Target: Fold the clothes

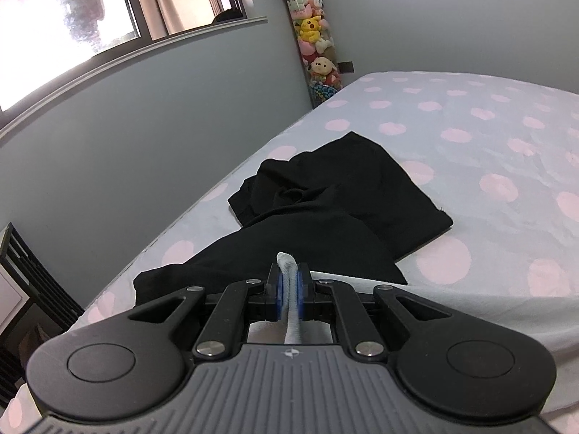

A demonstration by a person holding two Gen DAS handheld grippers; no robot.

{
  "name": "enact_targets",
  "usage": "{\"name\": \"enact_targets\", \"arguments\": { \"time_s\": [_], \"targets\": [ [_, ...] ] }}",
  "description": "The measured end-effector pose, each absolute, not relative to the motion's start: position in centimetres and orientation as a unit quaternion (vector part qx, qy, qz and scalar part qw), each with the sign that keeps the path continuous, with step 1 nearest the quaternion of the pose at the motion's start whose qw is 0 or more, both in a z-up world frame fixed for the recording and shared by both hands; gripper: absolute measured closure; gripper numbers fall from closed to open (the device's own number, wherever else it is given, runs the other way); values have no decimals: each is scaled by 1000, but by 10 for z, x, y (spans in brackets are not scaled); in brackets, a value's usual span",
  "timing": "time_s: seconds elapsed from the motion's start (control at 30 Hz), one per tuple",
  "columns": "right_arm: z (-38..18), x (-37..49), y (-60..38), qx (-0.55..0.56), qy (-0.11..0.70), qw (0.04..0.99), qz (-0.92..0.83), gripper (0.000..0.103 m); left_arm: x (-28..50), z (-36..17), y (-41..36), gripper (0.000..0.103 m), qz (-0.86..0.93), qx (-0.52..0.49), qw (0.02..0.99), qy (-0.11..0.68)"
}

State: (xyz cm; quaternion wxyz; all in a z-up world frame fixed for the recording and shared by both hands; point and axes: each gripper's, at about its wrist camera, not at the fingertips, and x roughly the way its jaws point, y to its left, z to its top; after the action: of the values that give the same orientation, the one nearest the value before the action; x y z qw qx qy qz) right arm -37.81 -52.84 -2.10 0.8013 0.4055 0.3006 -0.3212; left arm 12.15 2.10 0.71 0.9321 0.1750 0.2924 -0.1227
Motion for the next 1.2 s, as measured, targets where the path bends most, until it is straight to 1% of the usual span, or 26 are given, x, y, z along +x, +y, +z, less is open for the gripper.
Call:
{"name": "enact_targets", "arguments": {
  "time_s": [0.17, 0.4, 0.6, 0.7, 0.77, 0.83, 0.9, 1.07, 1.2],
  "targets": [
    [28, -392, -517, 356, 222, 830, -367, 100, 106, 33, 25, 97, -132, 160, 941, 266],
    [121, -425, -477, 253, 122, 863, -421, 101, 73, 75, 36, 97, -150, 138, 954, 218],
    [190, -477, -440, 177, 36, 862, -474, 101, 37, 107, 46, 97, -180, 117, 960, 178],
    [214, -496, -428, 146, -3, 855, -498, 101, 27, 118, 43, 97, -199, 109, 959, 170],
    [226, -501, -423, 121, -19, 852, -509, 101, 26, 117, 35, 97, -202, 123, 957, 169],
    [222, -491, -429, 106, 0, 849, -518, 101, 32, 106, 23, 97, -200, 143, 952, 184],
    [205, -474, -444, 113, 34, 842, -526, 101, 42, 86, 11, 97, -197, 158, 944, 211],
    [141, -431, -485, 131, 105, 821, -545, 101, 62, 31, -16, 97, -186, 205, 924, 263],
    [99, -405, -520, 136, 154, 805, -556, 101, 79, 3, -34, 97, -177, 226, 915, 284]
  ]
}}
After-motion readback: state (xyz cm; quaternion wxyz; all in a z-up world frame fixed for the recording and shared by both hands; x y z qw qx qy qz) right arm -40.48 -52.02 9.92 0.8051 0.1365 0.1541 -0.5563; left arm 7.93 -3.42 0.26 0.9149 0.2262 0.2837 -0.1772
